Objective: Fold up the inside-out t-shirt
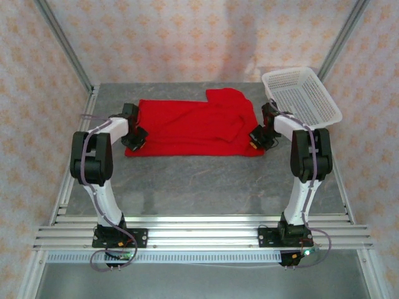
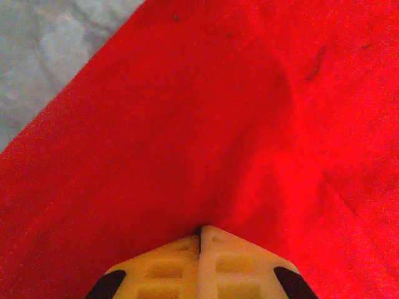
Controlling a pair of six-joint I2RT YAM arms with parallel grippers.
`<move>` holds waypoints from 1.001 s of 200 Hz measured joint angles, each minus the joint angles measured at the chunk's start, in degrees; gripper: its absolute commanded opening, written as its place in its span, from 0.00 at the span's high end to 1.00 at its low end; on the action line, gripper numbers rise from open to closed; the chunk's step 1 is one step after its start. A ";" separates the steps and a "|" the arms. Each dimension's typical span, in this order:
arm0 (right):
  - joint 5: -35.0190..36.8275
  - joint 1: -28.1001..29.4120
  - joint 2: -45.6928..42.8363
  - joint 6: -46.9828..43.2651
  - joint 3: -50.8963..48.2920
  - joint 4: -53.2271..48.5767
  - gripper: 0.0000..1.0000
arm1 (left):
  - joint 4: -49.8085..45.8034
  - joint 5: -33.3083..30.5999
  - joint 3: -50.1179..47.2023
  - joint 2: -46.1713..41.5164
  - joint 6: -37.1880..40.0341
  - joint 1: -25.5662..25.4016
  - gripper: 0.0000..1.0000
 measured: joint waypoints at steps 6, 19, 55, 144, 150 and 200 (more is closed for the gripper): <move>0.13 0.00 -0.83 -0.20 -1.27 0.24 1.00 | 1.03 0.20 -3.10 -2.10 -0.13 0.04 1.00; 0.07 0.00 -3.87 -0.55 -5.57 0.61 1.00 | 2.64 0.63 -10.01 -7.23 -0.85 0.07 1.00; -0.55 0.02 -12.41 -0.48 -16.55 0.35 0.99 | 5.22 1.73 -27.32 -22.53 -3.48 0.07 1.00; 0.11 0.44 -30.03 -2.10 -26.03 -8.20 0.68 | -1.31 4.92 -43.43 -54.27 -4.59 -0.09 0.49; 0.33 0.44 -29.35 -3.19 -22.77 -8.26 0.65 | -1.84 4.92 -41.59 -54.23 -3.89 -0.09 0.45; 7.61 1.29 -11.78 -15.85 8.39 -3.82 0.52 | -1.51 5.01 -24.87 -48.17 3.69 -0.07 0.35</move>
